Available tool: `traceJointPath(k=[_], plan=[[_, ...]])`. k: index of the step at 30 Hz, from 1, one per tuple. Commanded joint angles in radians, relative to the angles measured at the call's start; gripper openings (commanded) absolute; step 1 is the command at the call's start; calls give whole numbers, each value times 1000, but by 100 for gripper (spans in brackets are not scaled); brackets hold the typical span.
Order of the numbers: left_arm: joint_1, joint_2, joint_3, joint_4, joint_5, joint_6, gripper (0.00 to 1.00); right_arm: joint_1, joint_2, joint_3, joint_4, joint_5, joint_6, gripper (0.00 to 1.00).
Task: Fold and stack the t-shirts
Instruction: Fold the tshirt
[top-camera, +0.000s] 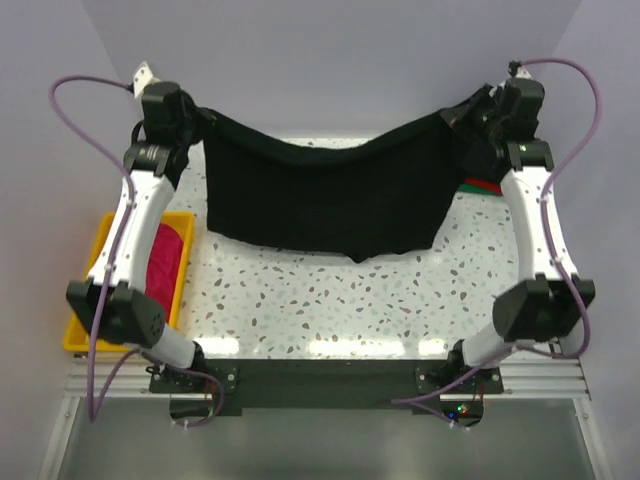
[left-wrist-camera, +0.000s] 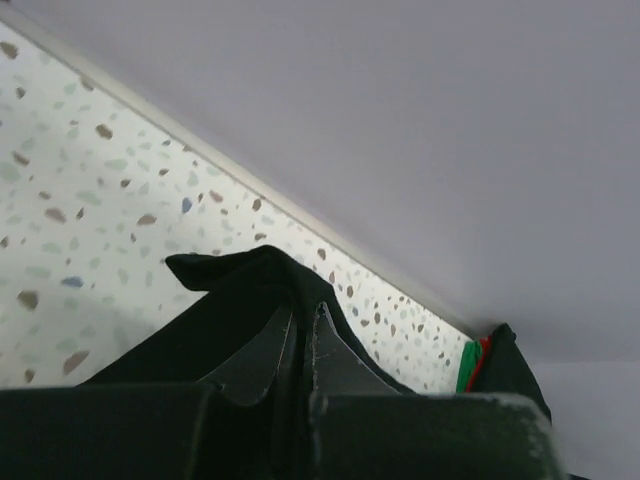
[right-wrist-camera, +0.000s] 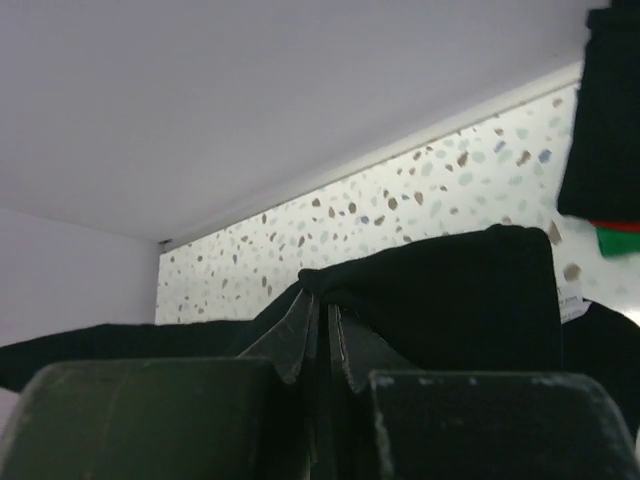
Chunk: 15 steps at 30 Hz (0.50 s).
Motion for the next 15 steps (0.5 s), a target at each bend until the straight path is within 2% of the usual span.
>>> traceJointPath(k=[1,2,3,4,7,10,13,14,15], plan=[[41,182,301,114,64,32,0,-1,151,241,274,-99,27,0],[46,291,394,87,93,34,0,-1,230,384,261,-116,25,0],[47,342,577,29,106,37,0,-1,269,454,253,-119,30,0],[50,383,665,5,116,44,0,1,297,520,241,-117,30,0],[69,450,827,-9,150,38,0,-1,349,694,227,-117,50,0],[82,363,696,76,169,41,0,-2,335,726,218,-120,60,0],[89,263,513,114,153,60,0,-1,251,587,224,-120,42,0],[89,241,466,114,152,61,0,-1,225,470,230,-119,37,0],[92,191,353,131,153,61,0,-4,193,409,239,-114,31,0]])
